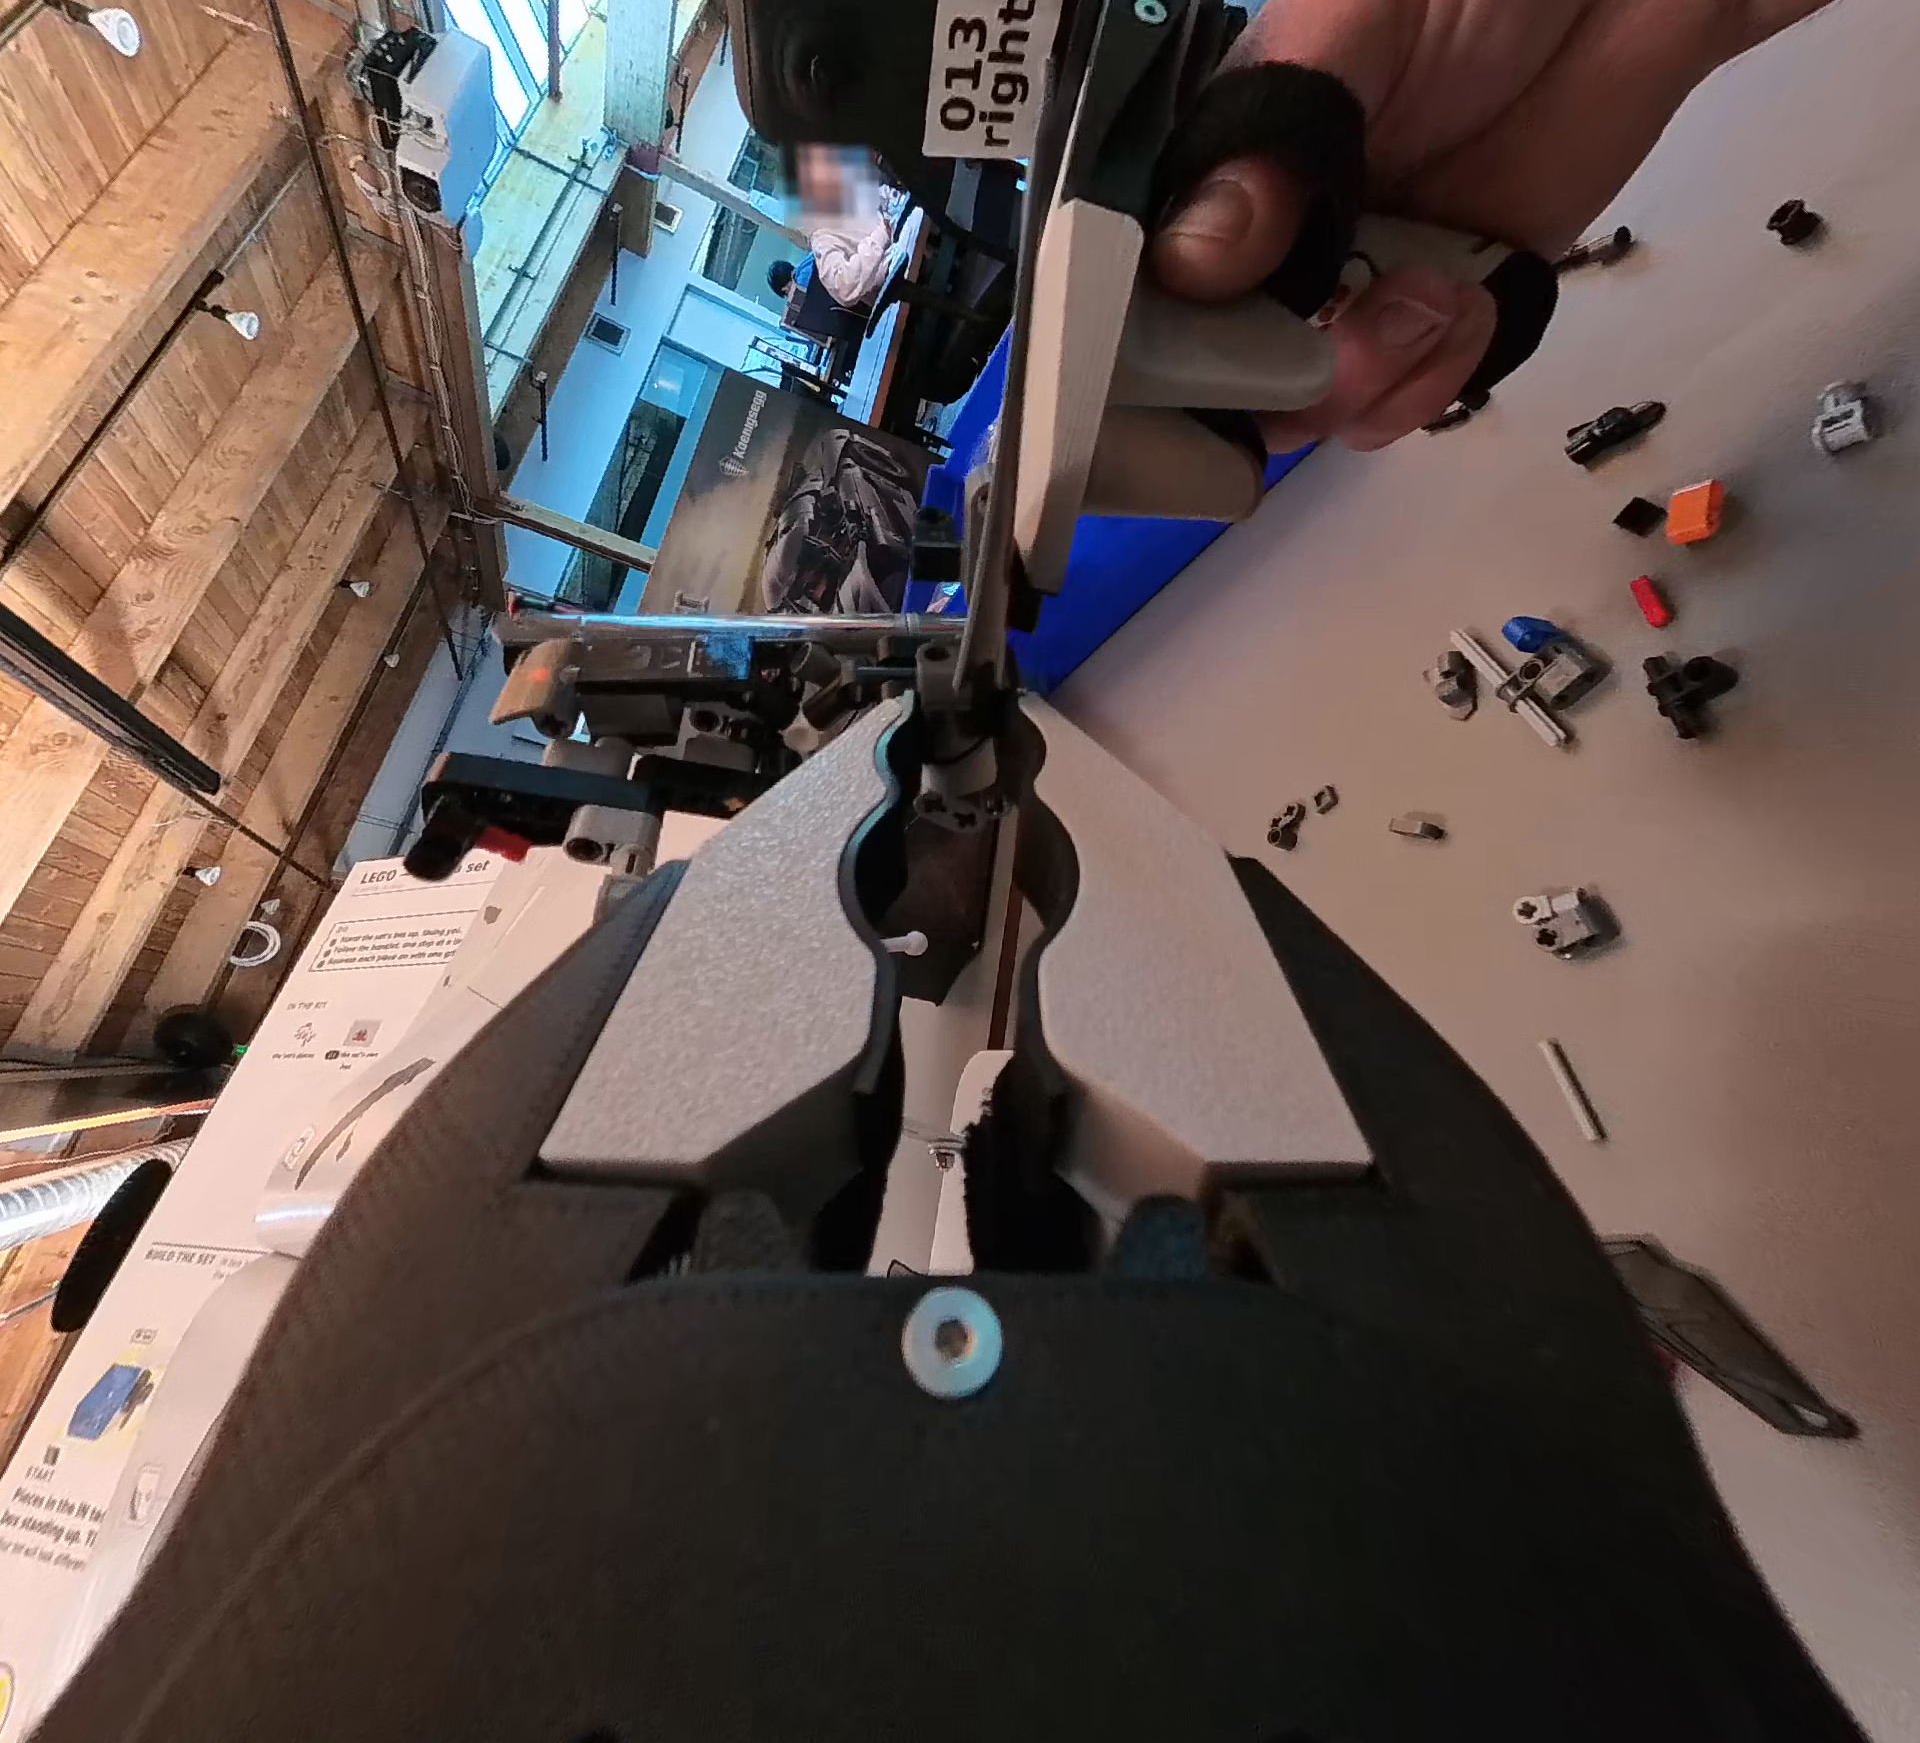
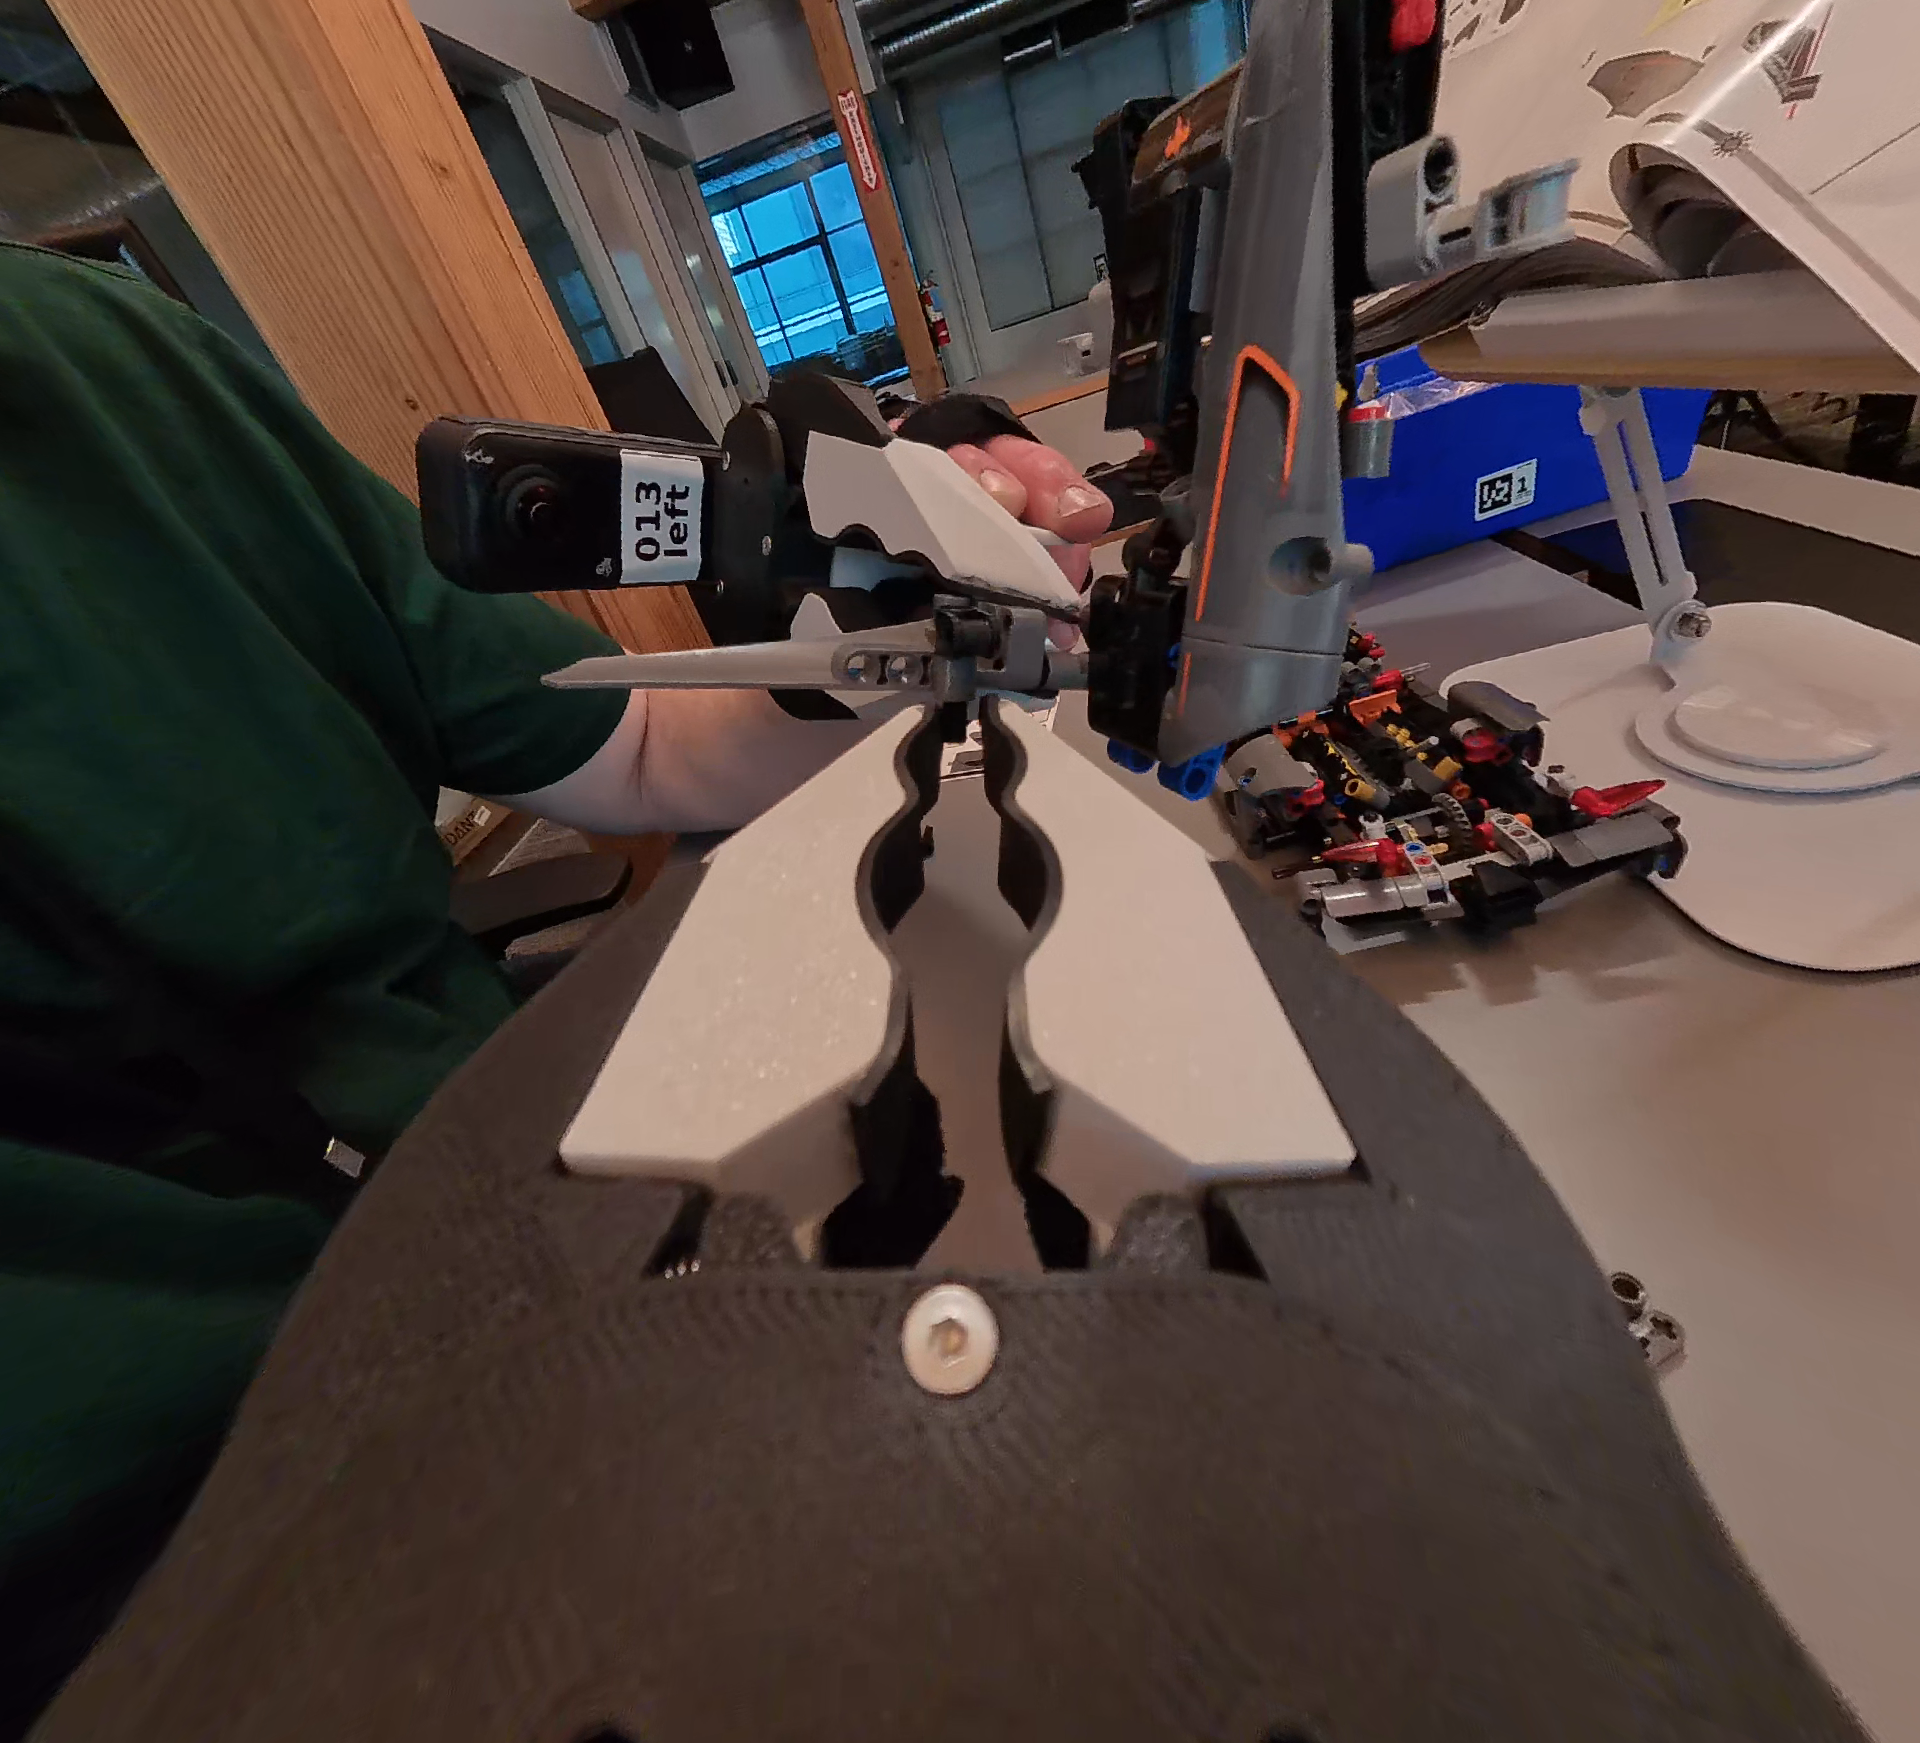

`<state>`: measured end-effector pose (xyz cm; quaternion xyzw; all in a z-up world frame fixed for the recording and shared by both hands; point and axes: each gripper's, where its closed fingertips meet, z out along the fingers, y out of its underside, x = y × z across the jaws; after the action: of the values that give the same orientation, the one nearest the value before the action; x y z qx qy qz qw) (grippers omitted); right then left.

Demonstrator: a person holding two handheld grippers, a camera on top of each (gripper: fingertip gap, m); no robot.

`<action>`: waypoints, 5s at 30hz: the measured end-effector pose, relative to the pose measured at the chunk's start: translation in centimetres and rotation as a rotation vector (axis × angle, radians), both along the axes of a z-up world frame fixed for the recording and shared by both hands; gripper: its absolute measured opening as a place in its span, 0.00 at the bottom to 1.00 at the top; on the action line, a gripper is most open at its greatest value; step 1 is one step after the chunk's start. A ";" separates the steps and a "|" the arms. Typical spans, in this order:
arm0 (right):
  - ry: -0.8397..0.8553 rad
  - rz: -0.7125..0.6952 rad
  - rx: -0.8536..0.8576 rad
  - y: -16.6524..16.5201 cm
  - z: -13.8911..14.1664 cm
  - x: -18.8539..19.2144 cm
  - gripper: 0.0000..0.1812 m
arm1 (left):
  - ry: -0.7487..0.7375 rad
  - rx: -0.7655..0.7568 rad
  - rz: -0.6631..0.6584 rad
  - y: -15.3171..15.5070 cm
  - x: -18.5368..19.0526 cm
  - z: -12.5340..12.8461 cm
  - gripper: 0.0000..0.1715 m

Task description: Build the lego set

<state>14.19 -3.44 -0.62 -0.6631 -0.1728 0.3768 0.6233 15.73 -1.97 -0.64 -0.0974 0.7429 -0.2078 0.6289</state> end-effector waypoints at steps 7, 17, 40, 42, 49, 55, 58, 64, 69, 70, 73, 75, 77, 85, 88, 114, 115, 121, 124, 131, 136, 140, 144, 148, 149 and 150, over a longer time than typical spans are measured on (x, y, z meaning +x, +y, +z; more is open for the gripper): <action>-0.013 -0.009 0.009 0.0 0.1 0.0 0.03 | 0.000 -0.003 -0.003 0.0 0.0 0.0 0.07; -0.037 -0.034 0.021 -0.3 0.2 0.6 0.06 | -0.006 -0.007 0.001 0.1 0.0 0.2 0.07; 0.025 0.023 0.038 -0.5 0.5 -0.1 0.01 | -0.024 -0.011 -0.008 -0.3 -0.2 0.7 0.07; 0.024 0.021 0.039 -0.5 0.4 -0.1 0.01 | -0.024 -0.010 -0.008 -0.3 -0.2 0.7 0.07; 0.026 0.007 0.041 -0.3 0.5 0.1 0.03 | -0.023 -0.015 -0.010 -0.4 -0.2 0.7 0.07; -0.038 -0.045 0.059 -0.3 0.6 0.5 0.07 | -0.021 -0.011 -0.007 -0.3 -0.1 0.6 0.07; -0.162 -0.138 0.086 -0.2 0.7 1.1 0.09 | -0.025 -0.013 0.001 0.0 -0.1 0.8 0.07; -0.409 -0.312 0.174 0.3 1.4 1.1 0.08 | -0.045 -0.023 0.038 1.3 -0.2 1.6 0.07; -0.465 -0.440 0.174 1.6 1.5 1.5 0.08 | -0.053 -0.019 0.052 1.6 -0.2 1.9 0.07; -0.478 -0.449 0.177 1.6 1.5 1.4 0.07 | -0.053 -0.018 0.051 1.5 -0.2 1.8 0.07; -0.474 -0.442 0.185 1.6 1.7 1.2 0.05 | -0.056 -0.021 0.051 1.5 -0.2 1.9 0.07; -0.460 -0.430 0.183 1.5 1.7 1.1 0.05 | -0.055 -0.015 0.052 1.5 -0.2 1.9 0.07; -0.463 -0.420 0.173 1.5 1.5 1.0 0.04 | -0.052 -0.008 0.050 1.5 -0.2 1.8 0.07; -0.394 -0.374 0.217 0.2 2.9 1.3 0.13 | -0.051 0.001 0.047 1.4 -0.2 1.8 0.07; -0.302 -0.322 0.249 -0.4 3.8 1.0 0.14 | -0.053 -0.007 0.038 1.2 -0.3 2.0 0.07; -0.290 -0.357 0.229 0.2 3.5 1.5 0.02 | -0.034 0.010 0.006 0.2 -0.4 1.5 0.07; -0.284 -0.352 0.229 0.1 3.4 1.4 0.02 | -0.033 0.011 0.006 0.2 -0.4 1.5 0.07; -0.217 -0.305 0.205 0.1 3.4 1.4 0.04 | -0.032 0.014 0.006 0.1 -0.4 1.4 0.07; -0.202 -0.297 0.189 0.2 3.2 1.4 0.05 | -0.034 0.015 0.009 0.2 -0.4 1.5 0.07; -0.165 -0.271 0.159 0.3 3.1 1.2 0.07 | -0.034 0.023 0.014 0.3 -0.4 1.5 0.07; -0.147 -0.259 0.140 0.3 2.9 1.3 0.08 | -0.029 0.024 0.012 0.2 -0.3 1.3 0.07; -0.137 -0.247 0.134 0.3 2.9 1.2 0.09 | -0.026 0.024 0.009 0.1 -0.3 1.2 0.07; -0.124 -0.233 0.129 0.3 2.8 1.2 0.09 | -0.024 0.024 0.006 0.0 -0.3 1.2 0.07; -0.118 -0.224 0.128 0.2 2.8 1.1 0.09 | -0.025 0.027 0.004 -0.1 -0.3 1.1 0.07; -0.114 -0.221 0.127 0.2 2.8 1.1 0.09 | -0.025 0.028 0.003 -0.1 -0.3 1.1 0.07; -0.108 -0.217 0.124 0.2 2.8 1.1 0.09 | -0.026 0.029 0.003 -0.1 -0.3 1.2 0.07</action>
<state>15.28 -3.27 2.18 -0.6575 -0.1564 0.2595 0.6898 15.42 -2.08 0.51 -0.0869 0.7374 -0.1973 0.6402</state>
